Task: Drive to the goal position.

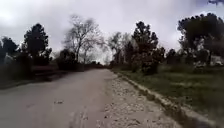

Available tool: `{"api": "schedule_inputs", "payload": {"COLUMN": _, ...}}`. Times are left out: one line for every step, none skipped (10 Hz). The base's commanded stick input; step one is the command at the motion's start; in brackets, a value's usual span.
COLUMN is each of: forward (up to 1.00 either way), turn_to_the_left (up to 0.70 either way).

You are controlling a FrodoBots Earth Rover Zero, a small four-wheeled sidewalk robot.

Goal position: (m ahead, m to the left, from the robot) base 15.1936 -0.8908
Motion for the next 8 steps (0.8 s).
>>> {"api": "schedule_inputs", "payload": {"forward": 0.7, "turn_to_the_left": 0.27}}
{"api": "schedule_inputs", "payload": {"forward": 0.7, "turn_to_the_left": 0.27}}
{"api": "schedule_inputs", "payload": {"forward": 0.7, "turn_to_the_left": 0.27}}
{"api": "schedule_inputs", "payload": {"forward": 0.7, "turn_to_the_left": 0.26}}
{"api": "schedule_inputs", "payload": {"forward": 0.7, "turn_to_the_left": 0.12}}
{"api": "schedule_inputs", "payload": {"forward": 0.7, "turn_to_the_left": 0.0}}
{"api": "schedule_inputs", "payload": {"forward": 0.7, "turn_to_the_left": 0.0}}
{"api": "schedule_inputs", "payload": {"forward": 0.7, "turn_to_the_left": 0.0}}
